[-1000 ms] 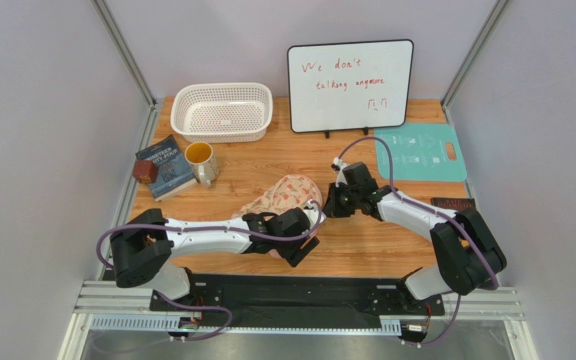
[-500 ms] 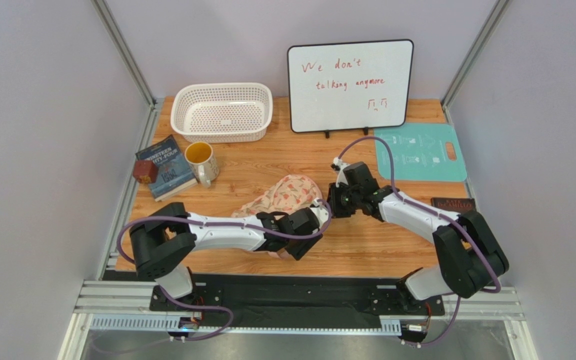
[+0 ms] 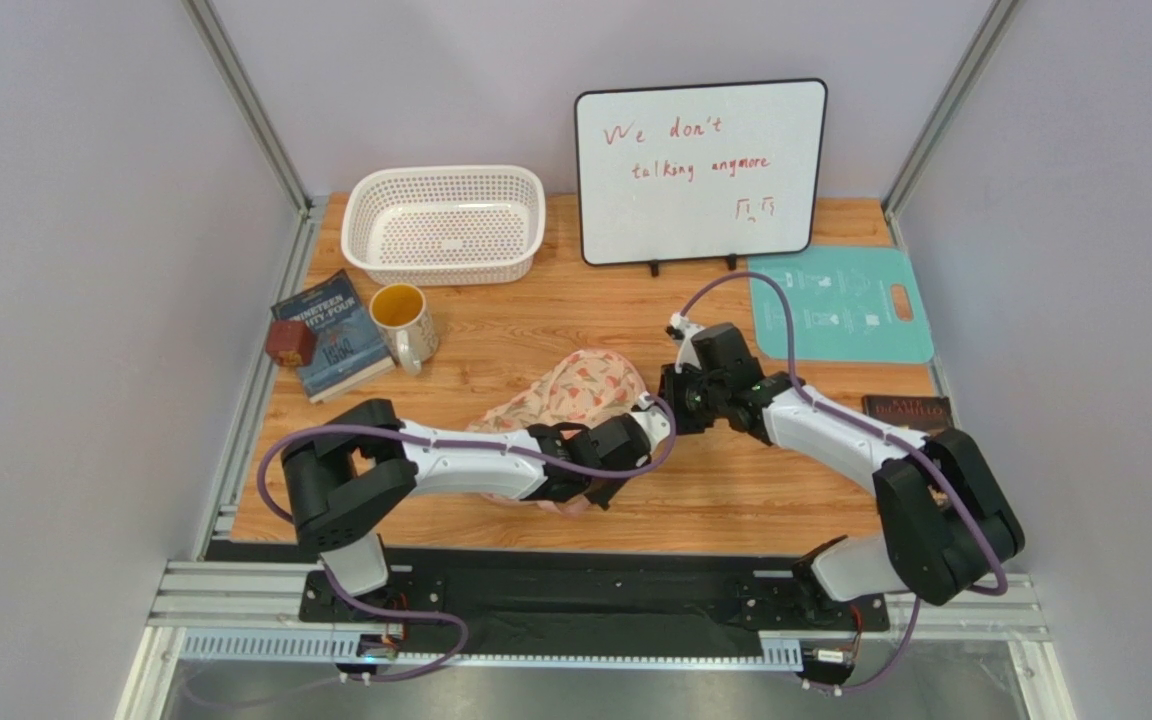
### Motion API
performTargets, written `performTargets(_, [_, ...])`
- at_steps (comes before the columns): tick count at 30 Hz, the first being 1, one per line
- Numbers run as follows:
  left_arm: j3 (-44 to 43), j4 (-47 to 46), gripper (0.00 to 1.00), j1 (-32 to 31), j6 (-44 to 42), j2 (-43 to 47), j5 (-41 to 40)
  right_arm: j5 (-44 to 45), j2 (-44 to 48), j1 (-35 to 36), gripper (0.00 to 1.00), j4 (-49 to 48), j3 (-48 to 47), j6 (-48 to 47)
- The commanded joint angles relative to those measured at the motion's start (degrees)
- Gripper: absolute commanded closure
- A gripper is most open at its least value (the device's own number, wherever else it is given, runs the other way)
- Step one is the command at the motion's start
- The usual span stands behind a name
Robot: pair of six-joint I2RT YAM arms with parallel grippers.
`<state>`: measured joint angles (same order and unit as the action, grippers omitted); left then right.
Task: Unzip the laundry bag and remove the bra
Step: Unzip the laundry bag at the center of the board.
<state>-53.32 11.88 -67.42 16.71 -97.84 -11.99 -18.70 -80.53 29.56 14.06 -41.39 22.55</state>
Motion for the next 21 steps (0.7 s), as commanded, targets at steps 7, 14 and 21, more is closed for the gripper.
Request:
performTargets(7, [-0.82, 0.42, 1.0, -0.08, 0.95, 1.42, 0.55, -0.46, 1.52, -0.12, 1.0, -0.97, 0.87, -1.01])
performTargets(14, [1.9, -0.46, 1.0, 3.16, 1.83, 16.96, 13.72, -0.2, 0.46, -0.21, 1.0, -1.41, 1.75, -1.19])
performTargets(21, [4.01, -0.1, 1.0, 13.26, 1.31, 19.27, 23.85, -0.46, 0.64, -0.21, 1.0, -1.58, 2.19, -1.1])
